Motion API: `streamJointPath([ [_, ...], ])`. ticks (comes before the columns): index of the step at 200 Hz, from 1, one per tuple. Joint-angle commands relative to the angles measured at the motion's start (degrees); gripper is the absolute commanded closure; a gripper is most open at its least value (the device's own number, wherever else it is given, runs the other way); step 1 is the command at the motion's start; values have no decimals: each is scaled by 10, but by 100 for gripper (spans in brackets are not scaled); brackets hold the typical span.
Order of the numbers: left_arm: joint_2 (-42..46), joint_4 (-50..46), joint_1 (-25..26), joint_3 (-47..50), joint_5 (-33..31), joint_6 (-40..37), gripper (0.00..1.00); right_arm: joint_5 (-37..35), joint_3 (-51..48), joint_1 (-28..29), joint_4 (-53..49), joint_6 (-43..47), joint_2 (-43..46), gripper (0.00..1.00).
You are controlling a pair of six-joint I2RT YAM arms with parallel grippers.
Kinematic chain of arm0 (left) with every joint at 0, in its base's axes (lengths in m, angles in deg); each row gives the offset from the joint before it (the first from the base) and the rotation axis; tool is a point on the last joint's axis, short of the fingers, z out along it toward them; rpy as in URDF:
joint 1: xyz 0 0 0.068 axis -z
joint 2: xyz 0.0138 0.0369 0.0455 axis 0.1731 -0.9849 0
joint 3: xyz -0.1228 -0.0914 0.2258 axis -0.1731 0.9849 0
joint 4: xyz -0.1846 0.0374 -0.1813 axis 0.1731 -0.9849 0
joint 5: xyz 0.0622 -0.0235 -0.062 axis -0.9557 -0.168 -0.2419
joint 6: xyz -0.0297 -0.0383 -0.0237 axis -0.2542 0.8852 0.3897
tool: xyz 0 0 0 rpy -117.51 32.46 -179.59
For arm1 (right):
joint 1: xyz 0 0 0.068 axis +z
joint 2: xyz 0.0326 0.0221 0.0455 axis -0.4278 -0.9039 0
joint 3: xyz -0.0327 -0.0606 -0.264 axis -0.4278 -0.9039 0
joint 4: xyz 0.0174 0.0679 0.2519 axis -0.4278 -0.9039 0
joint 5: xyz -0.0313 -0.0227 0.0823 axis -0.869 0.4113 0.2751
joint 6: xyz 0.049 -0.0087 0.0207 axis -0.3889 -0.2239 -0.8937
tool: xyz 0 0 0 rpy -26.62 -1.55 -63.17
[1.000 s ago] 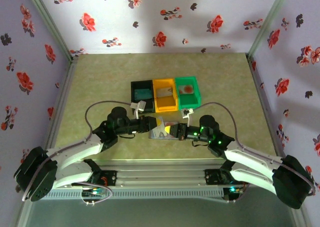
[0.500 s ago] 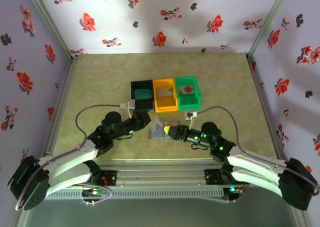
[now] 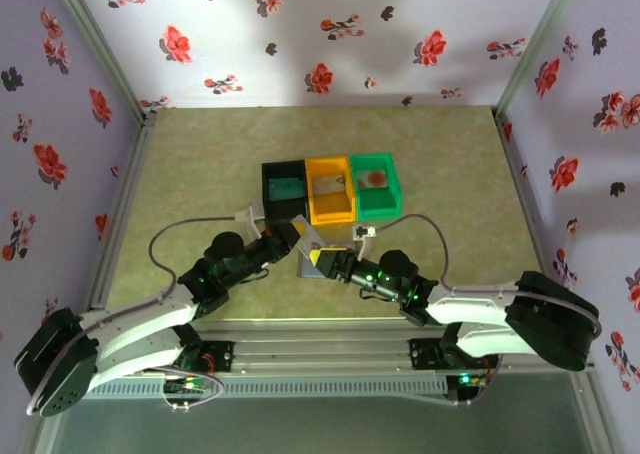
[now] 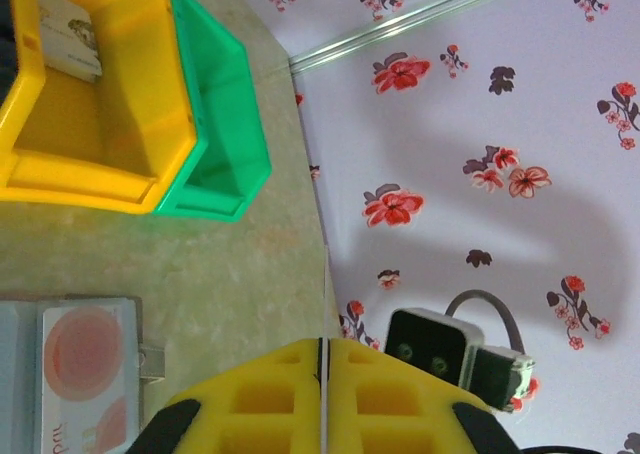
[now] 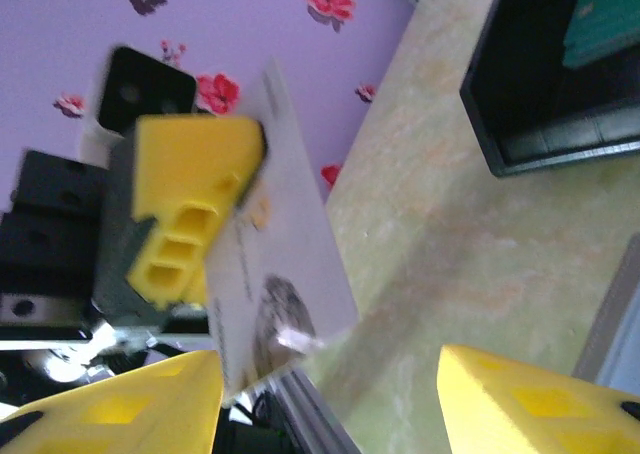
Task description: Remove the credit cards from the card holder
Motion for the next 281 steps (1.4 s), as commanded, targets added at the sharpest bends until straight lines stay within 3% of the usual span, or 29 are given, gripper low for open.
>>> streamJointPath([
  [1,3,40,8,15,-26,15,100,-28,34,4,69,21,-5,42],
  [56,9,39,10,20,-38,17,100,-11,63,4,92,21,-44,71],
  [67,10,39,10,21,-44,17,88,-14,62,4,94,22,-44,77],
  [82,13,31,10,21,-47,15,66,-23,60,4,82,27,-34,87],
  [94,18,19,10,16,-47,8,56,-36,58,3,57,36,-12,100],
  [111,40,-30,8,7,-47,-10,41,-49,59,-7,-9,52,38,100],
  [132,99,-158,0,-17,-58,-49,31,-23,88,-47,-175,74,118,100],
  [166,181,-392,-23,-81,-75,-131,6,78,180,-164,-467,132,162,100],
  [173,190,-432,-30,-95,-77,-145,1,108,214,-187,-523,152,146,100],
  [205,216,-540,-59,-128,-76,-189,0,174,387,-255,-753,249,8,100],
  [281,208,-592,-73,-142,-78,-218,0,196,696,-298,-963,378,-291,100],
])
